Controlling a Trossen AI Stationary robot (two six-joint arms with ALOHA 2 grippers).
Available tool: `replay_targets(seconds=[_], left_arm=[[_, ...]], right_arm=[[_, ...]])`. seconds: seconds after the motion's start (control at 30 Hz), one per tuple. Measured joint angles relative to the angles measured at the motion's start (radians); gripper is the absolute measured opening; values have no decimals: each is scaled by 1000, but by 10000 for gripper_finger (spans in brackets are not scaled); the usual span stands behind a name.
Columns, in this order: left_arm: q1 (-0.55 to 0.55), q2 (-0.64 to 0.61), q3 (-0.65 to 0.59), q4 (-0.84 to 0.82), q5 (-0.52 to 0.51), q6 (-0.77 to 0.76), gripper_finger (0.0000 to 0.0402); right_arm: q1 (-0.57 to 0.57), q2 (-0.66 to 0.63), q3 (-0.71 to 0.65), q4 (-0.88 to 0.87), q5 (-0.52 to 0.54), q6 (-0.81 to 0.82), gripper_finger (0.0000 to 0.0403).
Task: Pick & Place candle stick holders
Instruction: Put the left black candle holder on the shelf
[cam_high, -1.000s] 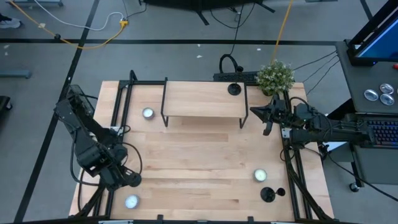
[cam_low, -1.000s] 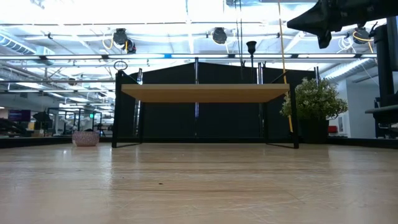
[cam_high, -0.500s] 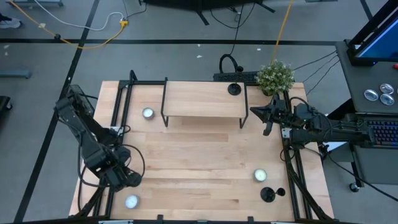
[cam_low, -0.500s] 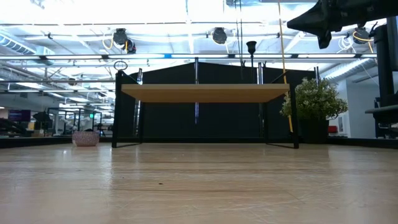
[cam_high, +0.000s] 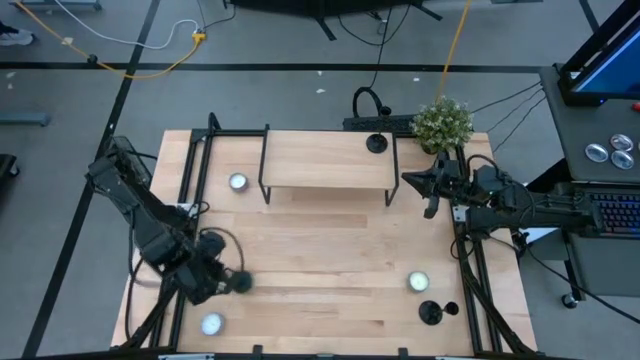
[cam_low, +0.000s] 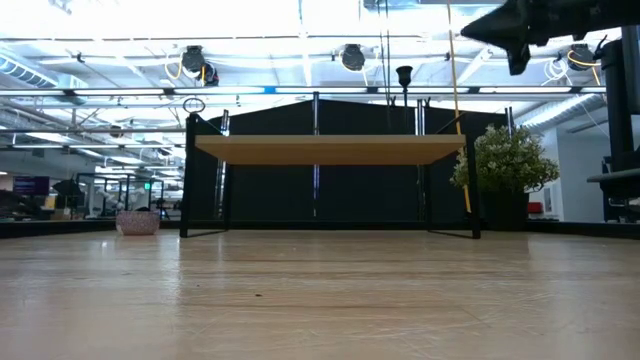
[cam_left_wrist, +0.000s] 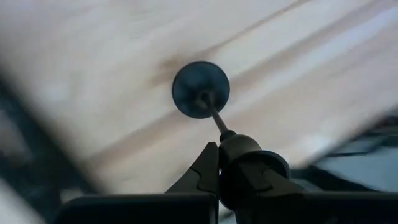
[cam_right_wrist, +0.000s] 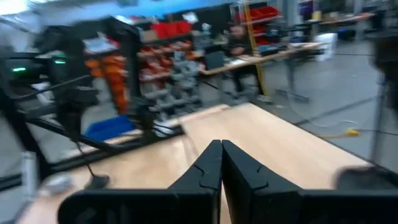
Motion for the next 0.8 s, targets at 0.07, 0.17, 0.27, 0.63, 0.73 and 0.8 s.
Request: replay_targets(seconds=[0.07,0.17,0.27,0.63,0.73,0.8], left_arm=[[42,-1,29,48,-72,89,13],[123,0,62,163,-141,255,13],[215,0,77,322,-177,431,13],[491,73,83,815,10,892,13],[540,131,123,798,70,944,13],[570,176,176,799,106,983,13]], right_arm=[[0,13,0,43,-75,37,0],[0,45,0,100,-208,59,0],[0,86,0,158,-323,92,0],[47,267,0,486,-486,81,9],[83,307,6,547,-485,30,18],[106,333,27,543,-482,8,25]])
